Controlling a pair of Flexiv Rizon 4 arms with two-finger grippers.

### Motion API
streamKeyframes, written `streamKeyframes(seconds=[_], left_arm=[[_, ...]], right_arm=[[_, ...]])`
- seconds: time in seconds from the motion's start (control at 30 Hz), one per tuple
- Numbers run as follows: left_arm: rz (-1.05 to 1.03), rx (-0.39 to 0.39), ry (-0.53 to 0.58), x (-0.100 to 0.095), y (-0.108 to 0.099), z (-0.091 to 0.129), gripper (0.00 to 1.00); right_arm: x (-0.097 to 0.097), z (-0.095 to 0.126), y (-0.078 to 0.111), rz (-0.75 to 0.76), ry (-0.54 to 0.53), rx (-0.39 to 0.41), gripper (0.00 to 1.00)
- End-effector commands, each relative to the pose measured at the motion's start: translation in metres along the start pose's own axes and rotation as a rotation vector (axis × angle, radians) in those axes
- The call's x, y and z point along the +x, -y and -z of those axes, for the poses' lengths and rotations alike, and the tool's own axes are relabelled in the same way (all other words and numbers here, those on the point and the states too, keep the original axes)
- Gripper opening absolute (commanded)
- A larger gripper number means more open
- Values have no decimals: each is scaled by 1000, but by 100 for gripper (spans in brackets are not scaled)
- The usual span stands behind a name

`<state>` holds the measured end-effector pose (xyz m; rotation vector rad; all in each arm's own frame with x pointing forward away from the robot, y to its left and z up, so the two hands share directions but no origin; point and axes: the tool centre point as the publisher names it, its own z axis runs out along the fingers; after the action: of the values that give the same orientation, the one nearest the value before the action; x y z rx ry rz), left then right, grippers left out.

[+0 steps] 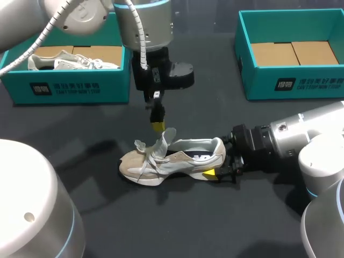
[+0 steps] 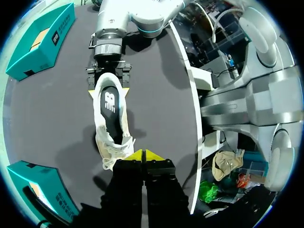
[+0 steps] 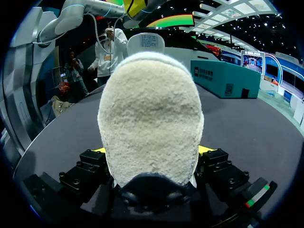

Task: Take the shoe out of the shoebox, open the shoe tongue, remove and reinsert the insole, then place the shoe into the shoebox

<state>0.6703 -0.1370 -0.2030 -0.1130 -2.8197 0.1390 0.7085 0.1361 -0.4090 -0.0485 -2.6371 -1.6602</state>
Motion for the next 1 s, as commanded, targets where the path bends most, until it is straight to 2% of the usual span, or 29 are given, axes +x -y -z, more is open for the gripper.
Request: streamKeyframes(seconds=[0.03, 0.13, 0.23, 0.67, 0.8, 1.0], left_arm=[[-21, -1, -6, -4, 8, -12, 0], [-38, 1, 8, -6, 21, -24, 0], [-47, 55, 73, -9, 34, -40, 0], [-47, 55, 73, -9, 34, -40, 0], [-77, 39, 65, -26, 51, -59, 0], [-72, 5, 88, -43, 64, -80, 0]], right_arm=[[1, -4, 2, 0, 1, 3, 0], [1, -4, 2, 0, 1, 3, 0], [1, -4, 2, 0, 1, 3, 0], [1, -4, 2, 0, 1, 3, 0], [1, -4, 2, 0, 1, 3, 0], [1, -4, 2, 0, 1, 3, 0]])
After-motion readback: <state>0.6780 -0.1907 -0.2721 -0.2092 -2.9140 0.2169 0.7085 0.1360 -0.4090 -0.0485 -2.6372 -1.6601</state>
